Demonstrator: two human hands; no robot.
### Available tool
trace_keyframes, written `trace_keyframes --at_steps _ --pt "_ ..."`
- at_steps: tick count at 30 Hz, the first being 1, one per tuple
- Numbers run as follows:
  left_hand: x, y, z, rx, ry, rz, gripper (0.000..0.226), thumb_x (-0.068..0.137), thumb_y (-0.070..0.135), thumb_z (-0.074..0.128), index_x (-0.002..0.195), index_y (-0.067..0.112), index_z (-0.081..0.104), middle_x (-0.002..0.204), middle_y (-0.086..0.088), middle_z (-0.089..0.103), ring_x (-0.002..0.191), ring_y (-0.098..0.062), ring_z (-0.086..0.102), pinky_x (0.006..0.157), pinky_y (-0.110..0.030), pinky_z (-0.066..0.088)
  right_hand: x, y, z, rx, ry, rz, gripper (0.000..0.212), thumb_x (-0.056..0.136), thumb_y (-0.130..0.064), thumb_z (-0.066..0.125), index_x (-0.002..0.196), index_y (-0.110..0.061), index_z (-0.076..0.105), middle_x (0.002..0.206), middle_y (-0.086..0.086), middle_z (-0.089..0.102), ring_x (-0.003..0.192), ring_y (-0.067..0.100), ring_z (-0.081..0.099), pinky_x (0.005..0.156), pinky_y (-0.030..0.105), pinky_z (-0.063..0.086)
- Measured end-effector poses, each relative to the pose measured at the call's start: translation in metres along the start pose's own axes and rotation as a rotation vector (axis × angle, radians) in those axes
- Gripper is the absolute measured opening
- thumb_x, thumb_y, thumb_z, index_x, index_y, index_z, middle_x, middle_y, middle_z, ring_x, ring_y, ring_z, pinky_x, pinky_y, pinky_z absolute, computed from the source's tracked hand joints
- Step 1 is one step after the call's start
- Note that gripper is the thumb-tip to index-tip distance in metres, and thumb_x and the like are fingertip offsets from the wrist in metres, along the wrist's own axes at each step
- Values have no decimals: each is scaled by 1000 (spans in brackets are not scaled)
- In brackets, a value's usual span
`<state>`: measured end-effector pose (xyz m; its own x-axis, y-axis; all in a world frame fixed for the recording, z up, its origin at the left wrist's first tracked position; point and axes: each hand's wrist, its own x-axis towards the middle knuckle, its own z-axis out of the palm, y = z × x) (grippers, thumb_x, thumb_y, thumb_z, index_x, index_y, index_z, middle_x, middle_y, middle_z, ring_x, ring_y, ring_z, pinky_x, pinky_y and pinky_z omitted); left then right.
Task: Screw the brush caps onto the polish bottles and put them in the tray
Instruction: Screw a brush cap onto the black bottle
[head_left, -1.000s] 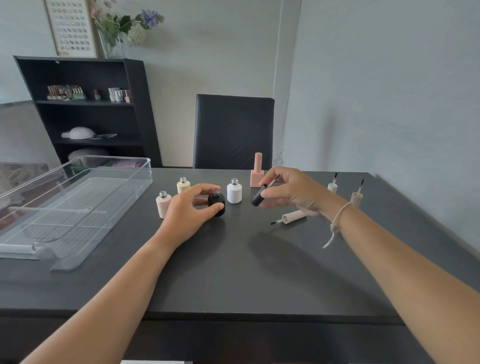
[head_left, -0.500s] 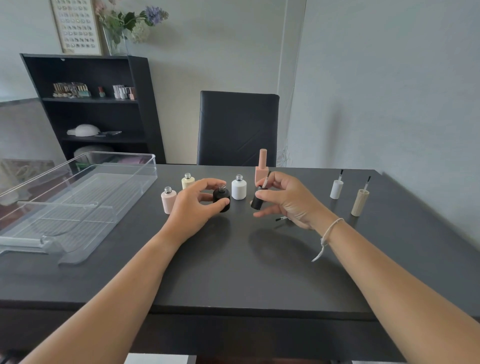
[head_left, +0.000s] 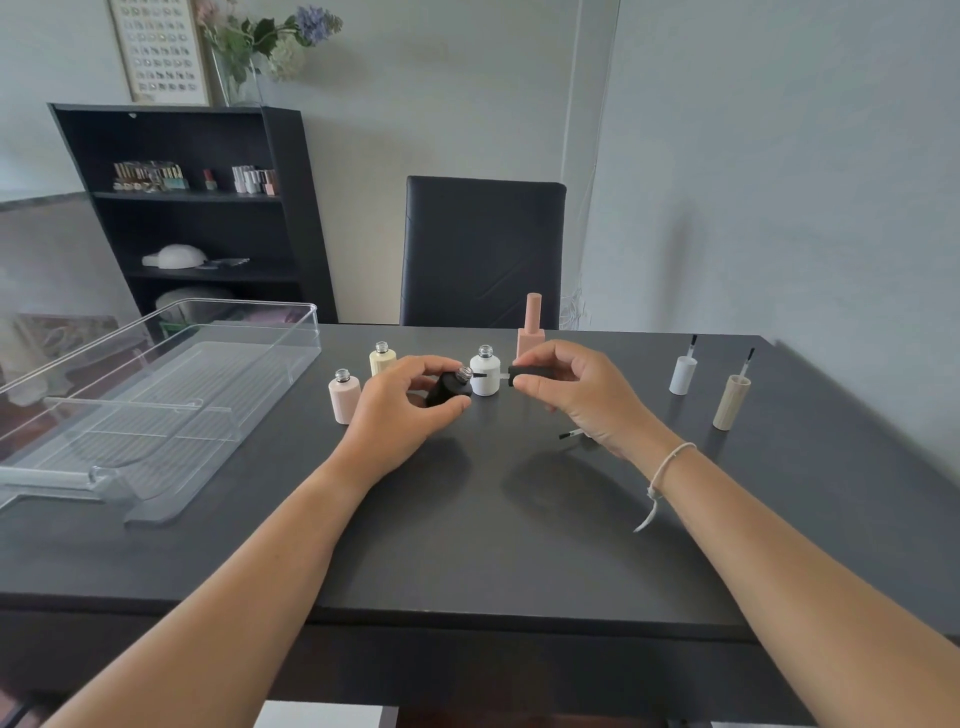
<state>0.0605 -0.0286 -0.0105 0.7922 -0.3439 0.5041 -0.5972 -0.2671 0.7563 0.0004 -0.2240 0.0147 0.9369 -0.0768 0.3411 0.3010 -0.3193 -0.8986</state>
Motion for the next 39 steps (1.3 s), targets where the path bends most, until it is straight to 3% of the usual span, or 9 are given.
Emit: trace_keyframes --at_steps 9,16,23,27,33,39 --pt "0 1 1 77 -36 52 36 73 15 73 96 40 61 96 21 58 94 6 53 77 -1 39 -1 -1 0 -39 54 -75 11 83 -9 63 93 -13 65 82 -9 64 75 -6 56 74 10 45" --pt "-1 3 1 109 -51 56 36 74 14 74 102 33 63 97 18 58 93 2 55 79 -2 39 -1 1 0 -89 31 -94 17 82 -9 64 85 -26 63 84 -12 64 81 -11 56 74 6 44" --pt "-3 4 2 150 -81 61 38 73 15 74 109 25 66 98 12 58 92 12 51 79 0 37 -1 3 4 -150 20 -123 21 80 -9 66 83 -30 63 88 -2 63 75 9 57 72 10 44" --pt "-3 6 3 171 -103 70 39 74 16 74 111 24 65 100 8 59 92 6 54 79 -1 37 -1 4 8 -233 -19 -160 18 80 -8 67 89 -23 63 86 -7 62 77 5 58 72 5 42" --pt "-3 8 5 188 -104 93 42 74 14 75 114 18 64 102 5 61 90 9 53 78 0 37 1 7 14 -341 -56 -190 15 79 -11 69 91 -17 61 87 0 64 75 12 58 74 17 46" --pt "-3 8 5 201 -110 94 40 74 15 74 112 17 65 101 5 61 89 2 55 78 -1 38 3 8 15 -473 -43 -284 16 87 -23 60 95 -10 65 84 2 65 68 3 54 65 6 39"
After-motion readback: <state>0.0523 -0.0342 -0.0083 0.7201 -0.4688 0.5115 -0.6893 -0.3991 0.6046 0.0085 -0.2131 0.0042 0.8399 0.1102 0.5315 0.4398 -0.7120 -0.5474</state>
